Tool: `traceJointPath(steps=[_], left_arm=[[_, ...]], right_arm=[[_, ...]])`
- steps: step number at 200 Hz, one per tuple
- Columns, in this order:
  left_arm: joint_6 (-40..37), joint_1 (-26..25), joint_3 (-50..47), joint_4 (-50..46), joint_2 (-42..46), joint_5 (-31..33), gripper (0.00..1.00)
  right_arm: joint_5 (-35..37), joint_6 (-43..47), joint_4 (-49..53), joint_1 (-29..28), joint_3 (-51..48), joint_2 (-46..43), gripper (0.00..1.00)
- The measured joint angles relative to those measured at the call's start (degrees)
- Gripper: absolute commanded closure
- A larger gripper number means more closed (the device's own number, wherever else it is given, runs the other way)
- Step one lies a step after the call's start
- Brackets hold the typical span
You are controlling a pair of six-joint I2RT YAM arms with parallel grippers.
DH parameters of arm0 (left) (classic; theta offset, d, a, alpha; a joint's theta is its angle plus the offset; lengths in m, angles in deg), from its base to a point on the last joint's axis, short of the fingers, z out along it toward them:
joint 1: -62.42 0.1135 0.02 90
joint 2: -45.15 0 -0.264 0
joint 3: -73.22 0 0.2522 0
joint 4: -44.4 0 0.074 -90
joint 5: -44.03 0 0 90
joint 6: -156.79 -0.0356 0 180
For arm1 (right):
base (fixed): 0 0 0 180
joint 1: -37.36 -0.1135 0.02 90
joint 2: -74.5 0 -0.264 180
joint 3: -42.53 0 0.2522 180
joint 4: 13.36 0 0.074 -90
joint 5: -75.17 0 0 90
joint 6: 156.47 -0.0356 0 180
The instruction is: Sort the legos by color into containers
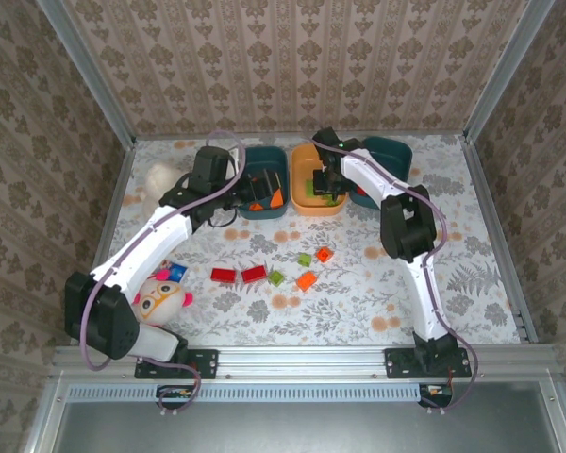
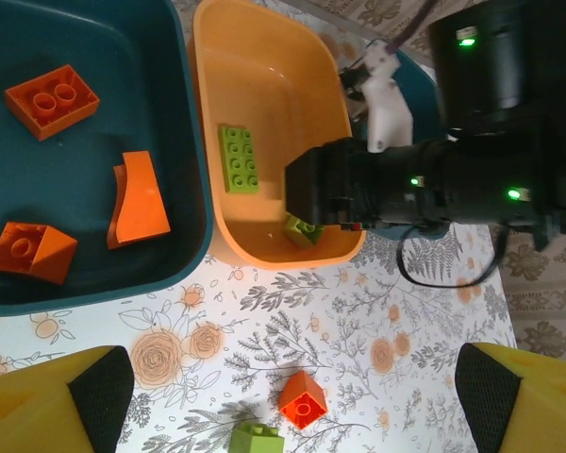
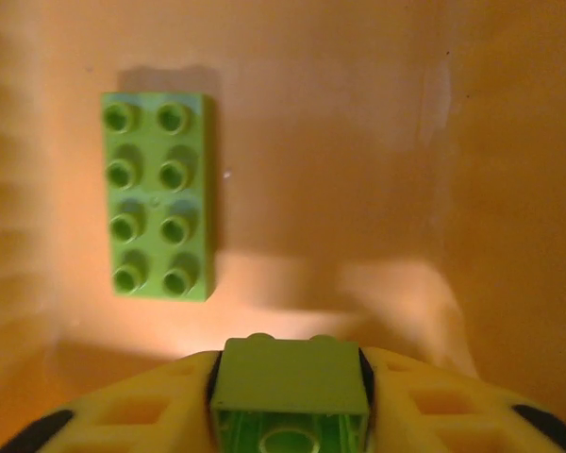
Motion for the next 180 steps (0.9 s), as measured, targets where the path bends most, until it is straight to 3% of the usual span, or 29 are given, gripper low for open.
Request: traceJointPath(steps=[20, 57, 93, 129, 147, 180], left_arm=[[0.0, 0.0, 0.0, -0.2, 0.0, 0.0, 0.09], [0.8, 0.0, 0.0, -5.4, 1.4, 3.5, 0.09], [7.6, 0.1, -5.2, -14.4, 7.9, 11.2, 0.12], [14.5, 0.2, -13.0, -20.4, 11.7, 14.5, 0.13], [16.7, 0.2, -14.9, -22.1, 12.7, 15.1, 0.13], [19.5, 0.2, -16.9, -23.5, 15.3, 15.5, 0.14]], right_arm=[[-0.3, -0.1, 1.0, 0.0, 2.2, 1.3, 0.39], [-1.0, 0.0, -0.1, -0.5, 0.5, -2.8, 0.34], [-6.5, 0.4, -17.3, -3.0, -25.9, -26.4, 0.3], [-14.9, -0.5, -45.5, -8.0, -55.8, -51.6, 0.22], [-16.8, -1.7, -53.3, -9.9, -66.4, -58.8, 0.22], [-18.1, -2.6, -56.3, -12.3, -75.8, -65.7, 0.21]])
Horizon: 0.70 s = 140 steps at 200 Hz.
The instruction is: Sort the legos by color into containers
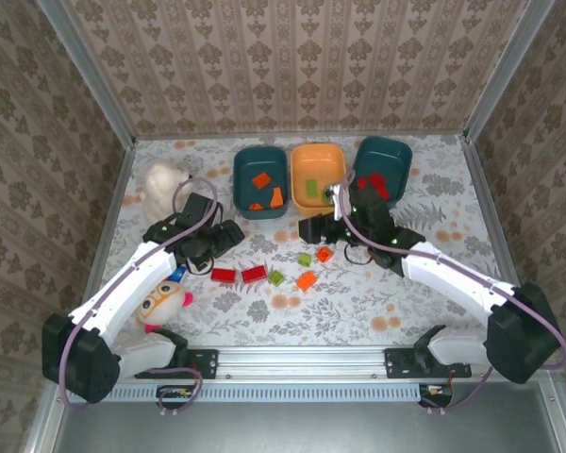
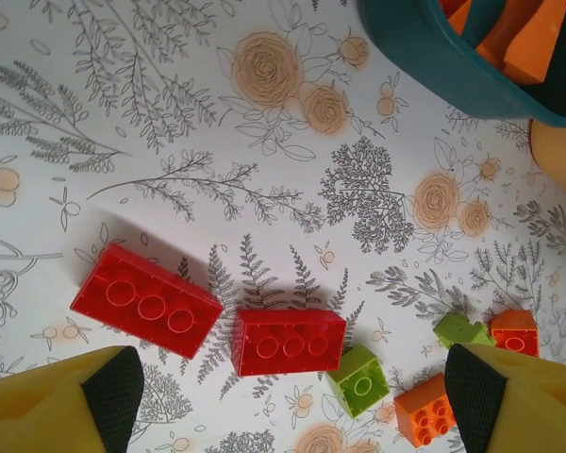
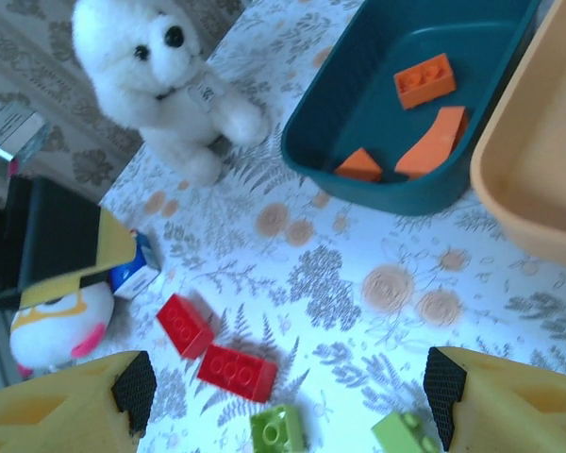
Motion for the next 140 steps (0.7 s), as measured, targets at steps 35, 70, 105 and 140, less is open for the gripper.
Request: traceJointPath(steps=[35, 70, 105, 140], left_arm=[[2.2, -0.4, -2.3, -0.2, 1.6, 0.0, 0.14], [3.6, -1.9, -2.7, 0.0, 1.8, -0.2, 0.14], [7.6, -5.0, -5.4, 1.4, 1.8, -1.9, 0.16], [15.3, -10.0, -7.7, 4.1, 0.2, -2.9, 0.18]], right_arm=[[0.0, 0.7, 0.8, -1.8, -4.5, -7.6, 0.2], [0.2, 3.9, 4.7, -4.1, -4.4, -9.3, 0.2], [0.4, 4.4, 6.3, -5.6, -4.6, -9.3, 0.2], [0.4, 4.4, 6.3, -7.2, -4.7, -9.7, 0.2]])
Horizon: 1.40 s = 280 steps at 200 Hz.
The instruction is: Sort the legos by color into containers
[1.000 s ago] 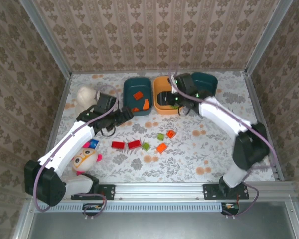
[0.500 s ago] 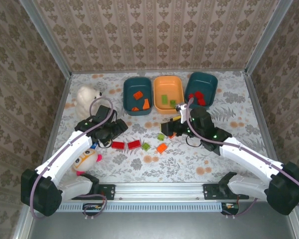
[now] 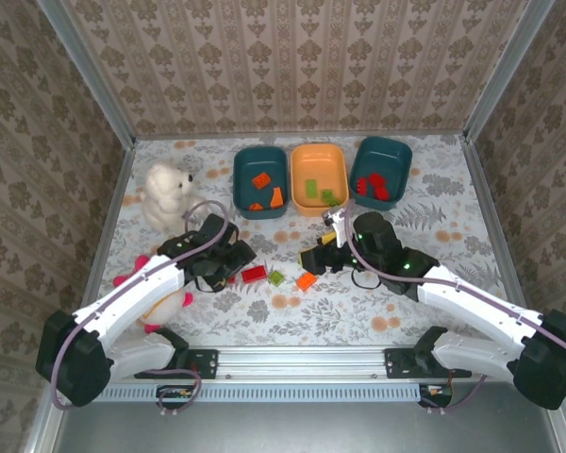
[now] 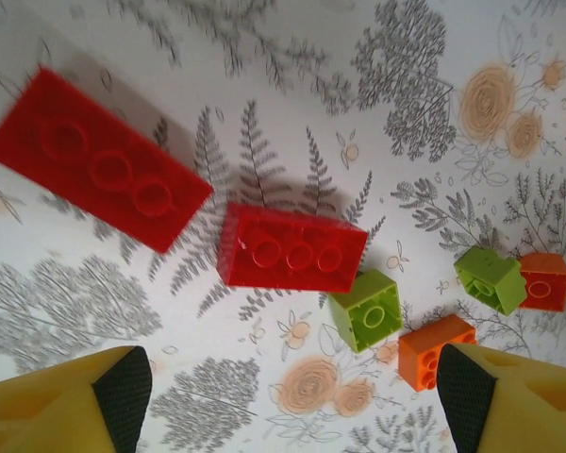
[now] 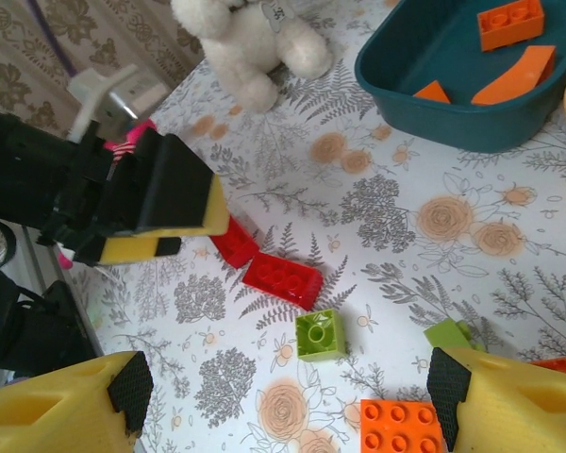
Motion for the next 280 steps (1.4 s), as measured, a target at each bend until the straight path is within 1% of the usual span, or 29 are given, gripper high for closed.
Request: traceJointPath(steps=[31, 57, 78, 111, 144, 174, 233, 243, 280], left_arm=[[5.9, -4.5, 1.0, 1.6, -5.9, -0.2, 0.18], [9.1, -7.5, 3.7, 2.4, -11.1, -0.2, 0.18], [10.3, -9.1, 7.0, 2.9, -15.1, -0.2, 0.19], [10.2, -11.5, 13.4, 4.2, -21.9, -0.6, 0.18], [7.3, -14.1, 22.8, 3.2, -30.8, -2.9, 0.16], [6.1, -16.5, 26.5, 1.6, -35.7, -4.9, 0.14], [5.9, -19.2, 32.5, -1.0, -45.0, -7.1, 0.21], [5.9, -19.4, 32.5, -1.2, -45.8, -7.0, 0.22], [6.0, -19.6, 32.5, -2.8, -46.4, -6.4, 0.28]], right_arm=[[0.5, 0.0, 1.0, -0.5, -0.5, -2.6, 0.18], [4.5, 0.0, 2.3, -0.5, -1.4, -8.8, 0.14], [7.5, -0.1, 3.0, -0.5, -1.5, -13.0, 0.14], [11.1, -0.1, 4.5, -0.5, -1.6, -15.9, 0.14], [13.4, -0.1, 6.2, -0.5, -1.6, -17.0, 0.13], [14.2, -0.1, 7.7, -0.5, -1.8, -19.3, 0.13], [15.6, -0.5, 11.4, -0.4, -3.9, -26.1, 0.13], [15.8, -0.6, 12.0, -0.4, -4.2, -26.8, 0.12], [16.8, -0.7, 13.5, -0.4, -4.7, -28.3, 0.12]])
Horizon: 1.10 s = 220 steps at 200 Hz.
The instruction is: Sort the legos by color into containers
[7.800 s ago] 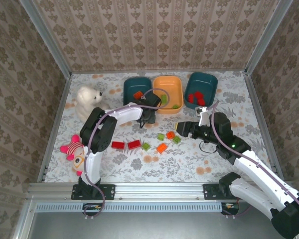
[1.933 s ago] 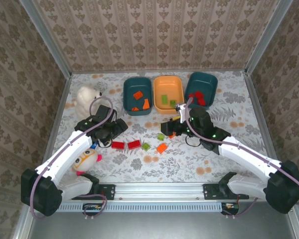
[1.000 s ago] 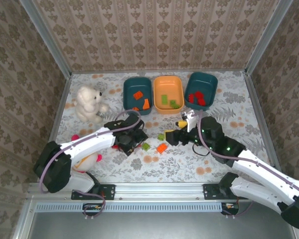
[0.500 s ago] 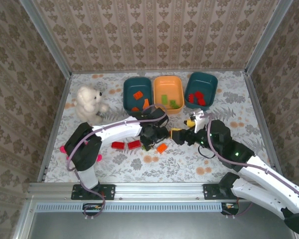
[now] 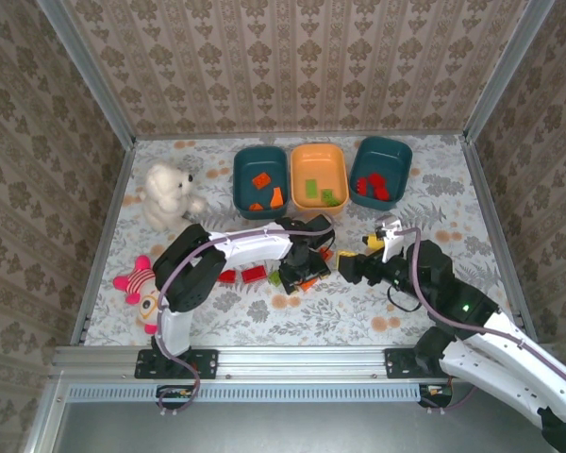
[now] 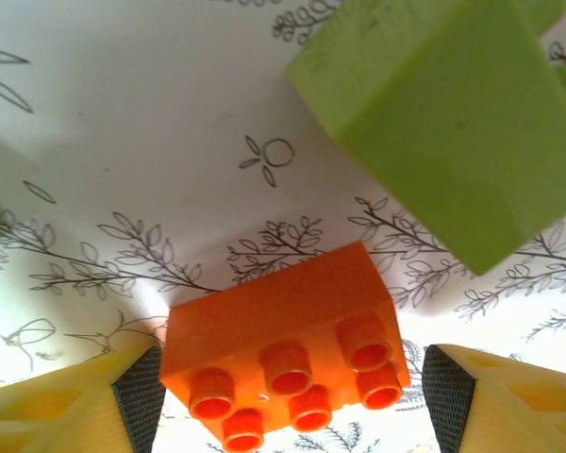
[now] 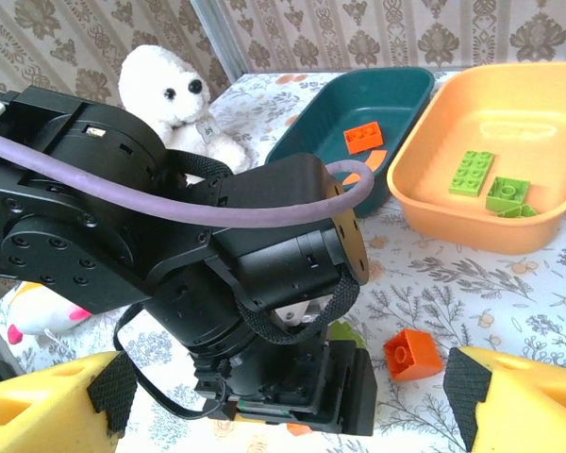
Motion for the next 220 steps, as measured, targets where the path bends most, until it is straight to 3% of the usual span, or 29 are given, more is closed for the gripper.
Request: traceJointPath(steps=[19, 47, 64, 99, 159, 188, 220], left_arm=[[-0.1, 0.0, 0.3, -0.5, -0.4, 0.5, 0.37], [-0.1, 0.0, 2.3, -2.8, -2.0, 1.1, 0.39], [-0.5, -0.1, 3.0, -3.9, -2.5, 1.4, 0.53], [-1.4, -0.2, 3.5, -4.3, -2.5, 1.8, 0.6], [-7.5, 0.9, 9.4, -8.6, -0.7, 8.5, 0.61], [-12.4, 5.0, 15.0, -11.5, 4.1, 11.4, 0.61], [-20.0, 14.7, 21.0, -13.9, 4.8, 12.9, 0.61]], right_arm=[[0.0, 0.0, 0.4, 0.0, -0.1, -0.1, 0.12], [0.0, 0.0, 0.6, 0.0, -0.2, 0.0, 0.12], [0.0, -0.3, 0.6, 0.0, -0.2, 0.1, 0.12], [0.0, -0.8, 0.6, 0.0, -0.2, 0.9, 0.12], [1.3, -0.4, 0.8, 0.7, 1.6, 3.0, 0.11], [1.4, 0.9, -0.7, 1.0, 6.0, 7.7, 0.1], [0.7, 1.3, -4.3, 1.9, 10.9, 16.7, 0.1]])
